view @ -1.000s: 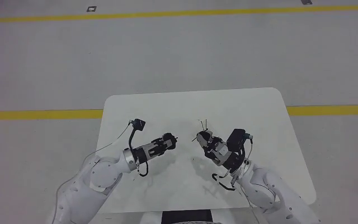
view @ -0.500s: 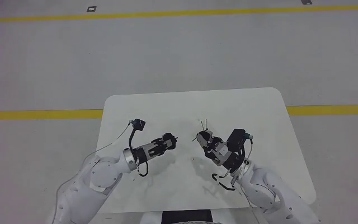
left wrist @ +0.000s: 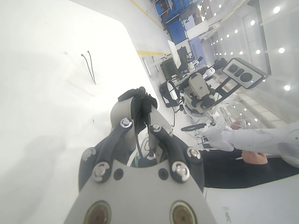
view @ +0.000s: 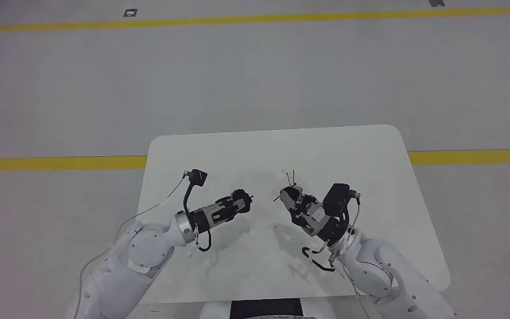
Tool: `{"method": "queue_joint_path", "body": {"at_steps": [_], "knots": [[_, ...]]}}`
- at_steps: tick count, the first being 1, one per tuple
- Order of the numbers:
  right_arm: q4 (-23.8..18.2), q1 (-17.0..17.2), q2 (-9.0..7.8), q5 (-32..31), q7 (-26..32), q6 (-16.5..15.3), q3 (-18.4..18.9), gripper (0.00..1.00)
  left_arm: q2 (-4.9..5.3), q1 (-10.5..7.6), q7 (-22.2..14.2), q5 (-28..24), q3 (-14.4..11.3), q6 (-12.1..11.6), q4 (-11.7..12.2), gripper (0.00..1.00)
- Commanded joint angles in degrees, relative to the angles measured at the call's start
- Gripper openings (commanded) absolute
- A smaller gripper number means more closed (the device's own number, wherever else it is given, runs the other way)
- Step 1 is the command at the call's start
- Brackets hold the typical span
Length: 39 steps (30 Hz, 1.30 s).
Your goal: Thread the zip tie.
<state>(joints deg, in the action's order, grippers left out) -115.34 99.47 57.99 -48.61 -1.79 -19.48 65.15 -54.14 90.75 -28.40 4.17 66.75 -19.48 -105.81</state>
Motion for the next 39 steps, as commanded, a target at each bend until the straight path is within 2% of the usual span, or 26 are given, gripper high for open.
{"method": "queue_joint_path", "body": {"at_steps": [1,6,12,17,20,39], "knots": [[0.0,0.0,0.0,0.0,0.0,0.0,0.0,0.0,0.0,0.0,0.0,0.0,0.0,0.0,0.0,0.0],[0.0,0.0,0.0,0.0,0.0,0.0,0.0,0.0,-0.09,0.35,1.74,-3.04,0.68,0.0,-0.29,0.0],[0.0,0.0,0.0,0.0,0.0,0.0,0.0,0.0,0.25,2.29,1.53,-8.16,3.63,0.0,-1.41,0.0],[0.0,0.0,0.0,0.0,0.0,0.0,0.0,0.0,0.39,3.9,-1.76,-17.6,6.41,0.0,-1.84,0.0],[0.0,0.0,0.0,0.0,0.0,0.0,0.0,0.0,0.33,4.37,-3.95,-20.32,6.99,0.0,-2.23,0.0],[0.0,0.0,0.0,0.0,0.0,0.0,0.0,0.0,0.33,4.37,-3.95,-20.32,6.99,0.0,-2.23,0.0]]}}
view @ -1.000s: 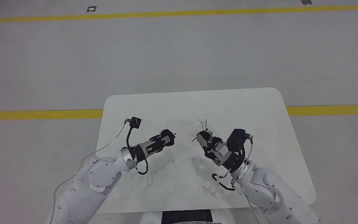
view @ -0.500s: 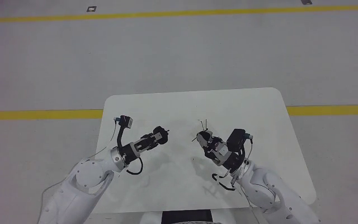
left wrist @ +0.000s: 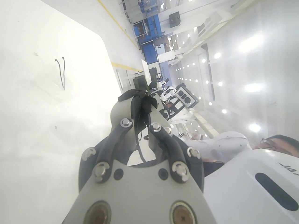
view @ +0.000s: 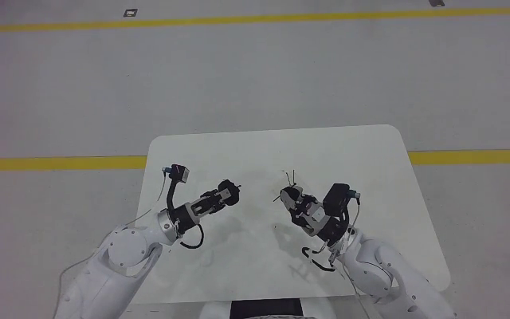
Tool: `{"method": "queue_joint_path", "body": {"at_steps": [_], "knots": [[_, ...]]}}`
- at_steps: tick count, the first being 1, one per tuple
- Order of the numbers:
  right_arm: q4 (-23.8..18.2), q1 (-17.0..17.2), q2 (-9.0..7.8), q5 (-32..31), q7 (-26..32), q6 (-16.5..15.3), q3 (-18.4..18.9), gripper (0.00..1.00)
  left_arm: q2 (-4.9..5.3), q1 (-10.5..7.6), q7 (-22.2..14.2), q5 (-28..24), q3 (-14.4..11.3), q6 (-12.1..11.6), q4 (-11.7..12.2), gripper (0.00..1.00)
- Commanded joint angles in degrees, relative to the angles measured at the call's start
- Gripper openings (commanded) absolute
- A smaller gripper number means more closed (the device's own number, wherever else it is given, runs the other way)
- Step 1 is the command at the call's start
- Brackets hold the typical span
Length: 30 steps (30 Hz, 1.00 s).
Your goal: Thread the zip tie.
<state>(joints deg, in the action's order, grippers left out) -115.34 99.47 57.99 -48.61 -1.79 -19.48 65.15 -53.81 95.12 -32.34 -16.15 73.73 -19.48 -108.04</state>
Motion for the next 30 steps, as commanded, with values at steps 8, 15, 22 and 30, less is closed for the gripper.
{"method": "queue_joint_path", "body": {"at_steps": [8,15,22,30], "knots": [[-0.39,-0.42,0.13,0.01,-0.68,0.02,-0.16,0.0,0.0,0.0,0.0,0.0,0.0,0.0,0.0,0.0],[0.03,-5.13,0.74,-2.94,-10.36,0.0,-6.88,0.0,0.0,0.0,0.0,0.0,0.0,0.0,0.0,0.0],[3.63,-10.53,1.39,-3.86,-16.24,0.0,-12.27,0.0,0.0,0.0,0.0,0.0,0.0,0.0,0.0,0.0],[6.34,-13.48,1.91,-3.09,-16.7,0.0,-14.51,0.0,0.0,0.0,0.0,0.0,0.0,0.0,0.0,0.0]]}}
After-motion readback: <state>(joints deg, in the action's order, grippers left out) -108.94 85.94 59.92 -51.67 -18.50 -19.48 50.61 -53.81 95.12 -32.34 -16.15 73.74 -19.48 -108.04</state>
